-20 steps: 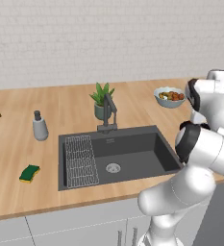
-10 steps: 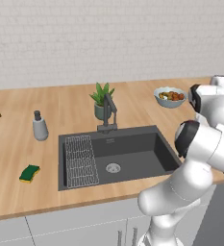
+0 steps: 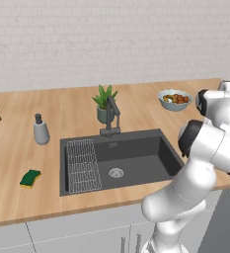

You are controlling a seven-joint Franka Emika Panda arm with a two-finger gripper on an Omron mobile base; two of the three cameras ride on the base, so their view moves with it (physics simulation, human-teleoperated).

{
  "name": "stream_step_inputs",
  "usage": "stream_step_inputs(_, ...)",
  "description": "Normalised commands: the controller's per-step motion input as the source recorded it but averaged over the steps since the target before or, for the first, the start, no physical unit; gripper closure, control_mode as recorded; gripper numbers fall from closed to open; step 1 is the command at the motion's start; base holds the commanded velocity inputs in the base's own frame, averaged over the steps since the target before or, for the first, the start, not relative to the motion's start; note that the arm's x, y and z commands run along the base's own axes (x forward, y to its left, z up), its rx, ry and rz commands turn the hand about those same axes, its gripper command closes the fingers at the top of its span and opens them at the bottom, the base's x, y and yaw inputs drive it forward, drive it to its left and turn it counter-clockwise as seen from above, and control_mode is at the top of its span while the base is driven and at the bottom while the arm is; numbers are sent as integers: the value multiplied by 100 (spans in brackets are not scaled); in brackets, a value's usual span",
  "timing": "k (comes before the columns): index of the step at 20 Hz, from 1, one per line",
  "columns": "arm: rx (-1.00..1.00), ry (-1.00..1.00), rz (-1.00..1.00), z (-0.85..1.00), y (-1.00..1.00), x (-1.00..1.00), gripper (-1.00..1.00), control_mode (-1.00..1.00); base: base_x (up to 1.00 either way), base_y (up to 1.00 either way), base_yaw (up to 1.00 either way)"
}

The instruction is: Pick the pan and sponge and place them into the sink. Then turn on the water.

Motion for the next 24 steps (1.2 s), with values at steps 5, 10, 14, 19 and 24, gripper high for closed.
stream_step_inputs(5, 0, -1, 0, -24, -10, 0, -100, -100, 0, 0, 0)
stream_step_inputs(10, 0, 0, 0, -13, -7, 0, -100, -100, 0, 0, 0)
stream_step_inputs(14, 0, 0, 0, -11, -8, 0, -100, -100, 0, 0, 0)
stream_step_inputs(19, 0, 0, 0, -20, -9, 0, -100, -100, 0, 0, 0)
stream_step_inputs(24, 0, 0, 0, -19, -16, 0, -100, -100, 0, 0, 0)
